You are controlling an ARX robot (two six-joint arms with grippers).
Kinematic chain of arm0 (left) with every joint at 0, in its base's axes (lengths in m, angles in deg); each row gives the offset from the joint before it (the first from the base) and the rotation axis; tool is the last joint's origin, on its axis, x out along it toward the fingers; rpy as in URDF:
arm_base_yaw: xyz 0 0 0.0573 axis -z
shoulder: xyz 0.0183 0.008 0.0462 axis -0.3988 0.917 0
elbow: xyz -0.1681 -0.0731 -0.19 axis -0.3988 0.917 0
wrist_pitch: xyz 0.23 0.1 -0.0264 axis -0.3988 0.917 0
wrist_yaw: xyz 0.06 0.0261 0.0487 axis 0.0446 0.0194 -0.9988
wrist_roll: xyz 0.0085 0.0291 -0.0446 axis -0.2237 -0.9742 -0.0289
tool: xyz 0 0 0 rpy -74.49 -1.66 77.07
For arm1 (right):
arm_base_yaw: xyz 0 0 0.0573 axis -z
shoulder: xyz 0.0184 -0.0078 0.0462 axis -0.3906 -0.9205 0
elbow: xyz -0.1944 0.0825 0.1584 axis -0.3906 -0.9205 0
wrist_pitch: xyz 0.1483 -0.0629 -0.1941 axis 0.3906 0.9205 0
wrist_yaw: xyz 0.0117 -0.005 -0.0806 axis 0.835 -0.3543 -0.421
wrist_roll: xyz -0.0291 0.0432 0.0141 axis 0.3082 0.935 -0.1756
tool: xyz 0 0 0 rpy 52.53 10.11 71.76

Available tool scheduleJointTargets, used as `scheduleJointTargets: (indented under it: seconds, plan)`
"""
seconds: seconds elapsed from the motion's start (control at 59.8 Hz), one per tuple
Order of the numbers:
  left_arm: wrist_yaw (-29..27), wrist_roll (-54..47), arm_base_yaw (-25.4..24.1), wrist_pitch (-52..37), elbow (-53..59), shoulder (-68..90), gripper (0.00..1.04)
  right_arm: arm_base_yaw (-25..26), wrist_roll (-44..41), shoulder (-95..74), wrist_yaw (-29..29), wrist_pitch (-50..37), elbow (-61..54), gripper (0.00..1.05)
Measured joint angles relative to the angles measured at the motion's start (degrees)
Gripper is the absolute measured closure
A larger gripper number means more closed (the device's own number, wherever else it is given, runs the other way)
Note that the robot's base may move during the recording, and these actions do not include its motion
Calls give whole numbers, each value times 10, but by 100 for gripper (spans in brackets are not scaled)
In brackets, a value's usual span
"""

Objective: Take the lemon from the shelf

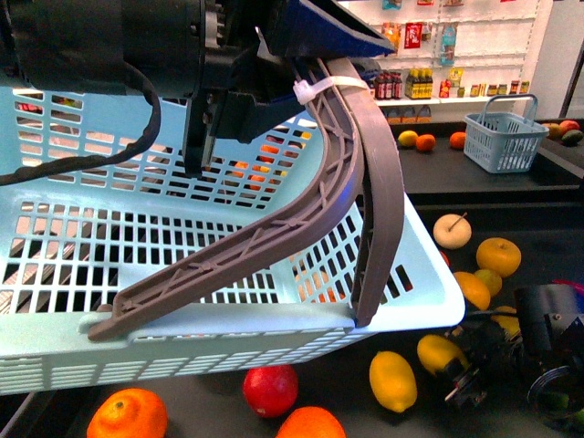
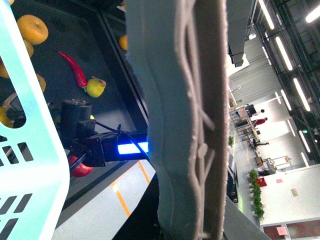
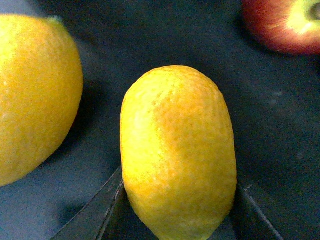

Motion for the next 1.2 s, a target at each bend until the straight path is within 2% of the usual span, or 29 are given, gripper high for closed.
scheduleJointTargets:
  seconds: [0.268, 0.401, 0.552, 0.669, 0.786, 1.204]
  plan:
    - [0, 0, 0, 0, 0, 0, 95, 36, 40, 168, 14, -113, -149, 59]
    - [0, 0, 0, 0, 0, 0, 95, 46, 76, 293, 50, -144, -243, 59]
    - [0, 0, 0, 0, 0, 0, 95, 36, 135, 434, 94, -144, -315, 60]
    - [0, 0, 0, 0, 0, 0, 95, 6, 181, 548, 124, -121, -345, 60]
    - [0, 0, 0, 0, 0, 0, 95, -27, 207, 603, 129, -108, -361, 60]
    - [0, 0, 0, 0, 0, 0, 95, -159, 231, 629, 105, -91, -437, 60]
